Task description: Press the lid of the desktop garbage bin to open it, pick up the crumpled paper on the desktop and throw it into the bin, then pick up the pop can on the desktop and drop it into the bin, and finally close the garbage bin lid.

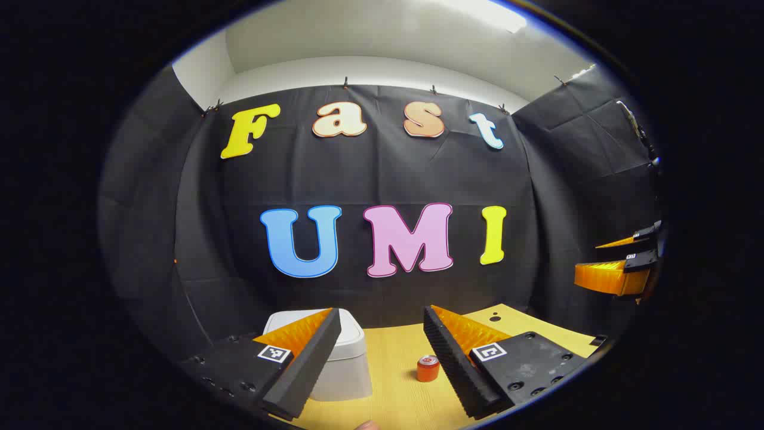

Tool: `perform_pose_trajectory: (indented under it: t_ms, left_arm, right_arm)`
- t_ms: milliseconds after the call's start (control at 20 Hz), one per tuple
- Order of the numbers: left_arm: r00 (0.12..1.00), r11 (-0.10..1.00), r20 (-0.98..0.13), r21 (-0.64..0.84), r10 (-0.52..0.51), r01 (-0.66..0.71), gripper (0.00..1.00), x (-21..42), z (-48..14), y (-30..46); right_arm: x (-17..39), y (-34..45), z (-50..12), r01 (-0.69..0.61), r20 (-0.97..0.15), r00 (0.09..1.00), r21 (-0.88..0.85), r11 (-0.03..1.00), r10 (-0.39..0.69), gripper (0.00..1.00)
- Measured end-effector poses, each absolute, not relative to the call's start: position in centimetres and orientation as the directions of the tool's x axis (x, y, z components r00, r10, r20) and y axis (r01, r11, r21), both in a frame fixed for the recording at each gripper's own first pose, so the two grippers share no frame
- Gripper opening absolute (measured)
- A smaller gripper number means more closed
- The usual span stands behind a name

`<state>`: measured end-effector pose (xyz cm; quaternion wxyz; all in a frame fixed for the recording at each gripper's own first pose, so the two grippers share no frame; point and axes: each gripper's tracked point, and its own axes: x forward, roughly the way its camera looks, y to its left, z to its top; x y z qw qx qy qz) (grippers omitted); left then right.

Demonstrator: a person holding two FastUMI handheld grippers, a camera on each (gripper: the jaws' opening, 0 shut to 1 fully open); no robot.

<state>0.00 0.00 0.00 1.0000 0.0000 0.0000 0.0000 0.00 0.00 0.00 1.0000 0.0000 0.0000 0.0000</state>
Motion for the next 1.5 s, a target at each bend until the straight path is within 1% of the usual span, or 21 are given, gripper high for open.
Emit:
perform_pose_trajectory:
  t_ms: [300,500,1050,1200,1300,1350,1400,1450,1500]
  left_arm:
    - [1.000,1.000,-0.001,0.001,0.011,-0.011,0.94,-0.2,-0.1,0.6]
    - [1.000,1.000,-0.015,-0.001,0.014,-0.014,0.89,-0.2,-0.6,0.9]
    - [1.000,1.000,0.008,-0.001,0.023,-0.023,0.89,0.0,0.2,1.6]
    - [1.000,1.000,-0.020,-0.005,-0.010,0.010,0.84,0.0,-0.5,1.2]
    - [0.998,0.999,-0.045,-0.021,-0.035,0.034,0.64,0.4,-1.0,1.2]
    - [0.998,0.999,-0.057,-0.030,-0.036,0.034,0.60,0.3,-1.2,1.3]
    - [0.997,0.998,-0.067,-0.038,-0.042,0.040,0.51,0.6,-1.4,1.4]
    - [0.996,0.998,-0.073,-0.043,-0.053,0.050,0.45,0.7,-1.4,1.5]
    - [0.995,0.996,-0.077,-0.053,-0.070,0.066,0.32,1.0,-1.5,1.5]
  right_arm:
    - [0.0,0.0,-0.2,-0.006,-0.008,1.000,-0.006,1.000,0.006,0.96]
    - [0.0,0.1,-0.3,-0.012,-0.011,1.000,-0.010,1.000,0.012,0.96]
    - [0.1,0.1,-0.1,-0.017,-0.004,1.000,-0.025,1.000,0.017,0.96]
    - [0.1,0.2,-0.1,-0.021,-0.005,1.000,-0.028,0.999,0.021,0.96]
    - [0.2,0.3,-0.1,-0.024,-0.004,1.000,-0.029,0.999,0.024,0.96]
    - [0.2,0.3,0.0,-0.025,-0.004,1.000,-0.032,0.999,0.025,0.96]
    - [0.2,0.3,0.0,-0.026,-0.005,1.000,-0.034,0.999,0.026,0.96]
    - [0.2,0.3,0.0,-0.028,-0.005,1.000,-0.036,0.999,0.028,0.96]
    - [0.2,0.4,0.0,-0.029,-0.005,1.000,-0.038,0.999,0.029,0.96]
